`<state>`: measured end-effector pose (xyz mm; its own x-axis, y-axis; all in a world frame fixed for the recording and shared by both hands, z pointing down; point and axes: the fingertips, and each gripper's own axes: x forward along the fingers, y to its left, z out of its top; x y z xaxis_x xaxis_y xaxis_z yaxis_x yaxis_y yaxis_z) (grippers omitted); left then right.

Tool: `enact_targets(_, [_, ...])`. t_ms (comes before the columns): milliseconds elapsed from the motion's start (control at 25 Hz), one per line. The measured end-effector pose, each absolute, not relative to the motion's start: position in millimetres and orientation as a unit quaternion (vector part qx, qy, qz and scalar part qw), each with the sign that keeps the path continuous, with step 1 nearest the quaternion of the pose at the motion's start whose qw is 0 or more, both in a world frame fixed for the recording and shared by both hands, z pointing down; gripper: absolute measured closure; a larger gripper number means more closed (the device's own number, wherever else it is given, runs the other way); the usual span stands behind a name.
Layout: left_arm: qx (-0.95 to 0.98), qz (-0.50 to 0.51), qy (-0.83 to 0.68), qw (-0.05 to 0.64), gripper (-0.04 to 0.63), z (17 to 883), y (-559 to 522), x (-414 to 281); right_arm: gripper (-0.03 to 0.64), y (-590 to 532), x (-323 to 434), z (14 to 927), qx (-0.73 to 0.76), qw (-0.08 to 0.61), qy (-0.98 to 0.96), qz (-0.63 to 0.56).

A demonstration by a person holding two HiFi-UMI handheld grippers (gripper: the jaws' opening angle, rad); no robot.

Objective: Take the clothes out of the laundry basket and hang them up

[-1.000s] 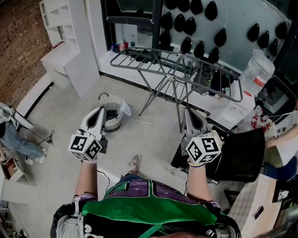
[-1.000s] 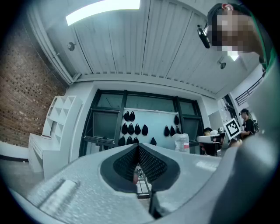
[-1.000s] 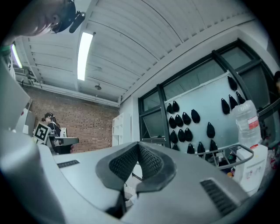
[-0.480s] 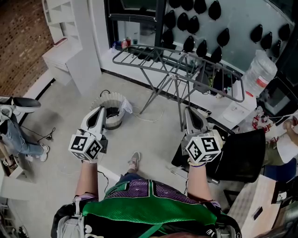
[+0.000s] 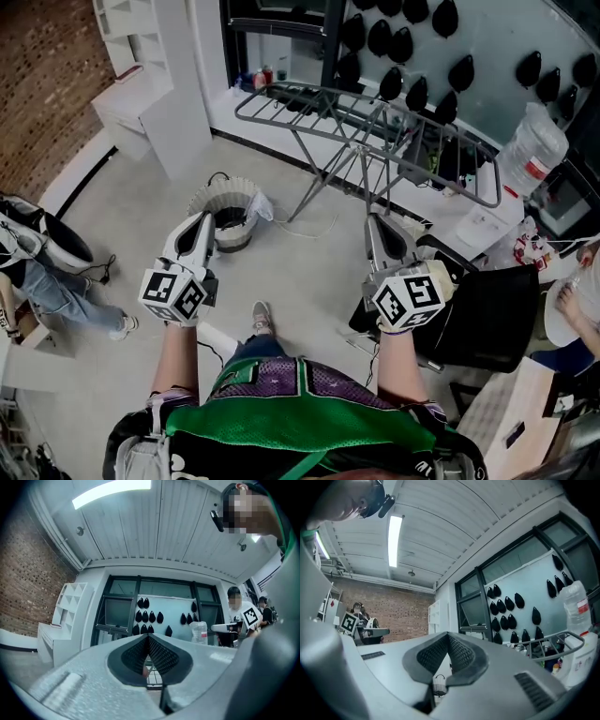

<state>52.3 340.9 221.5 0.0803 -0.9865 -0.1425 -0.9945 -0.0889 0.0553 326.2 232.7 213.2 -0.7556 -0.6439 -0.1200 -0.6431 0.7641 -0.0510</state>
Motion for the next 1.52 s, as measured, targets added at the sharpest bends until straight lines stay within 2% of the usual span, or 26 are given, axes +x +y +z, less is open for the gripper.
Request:
enact_targets(720, [-0.733,0.047,0.677,0.046,0.578,219.9,266.9,-81.2,0.618,167.2,194.2,189.5,-0.345,0.093,0.934,0.022])
enact_targets(1160, [-0.728,0.036,0.684,0.039,0.577,223.0,216.6,-206.3,0.618,107.4,68.5,195.4,-0.357,0.071,0.931,0.0])
enact_targets(1520, [-0.729,0.044,0.682,0.036,0.577,243.1,220.7,-257.5,0.618,110.2,8.4,200.6,-0.346,0.064,0.936,0.0])
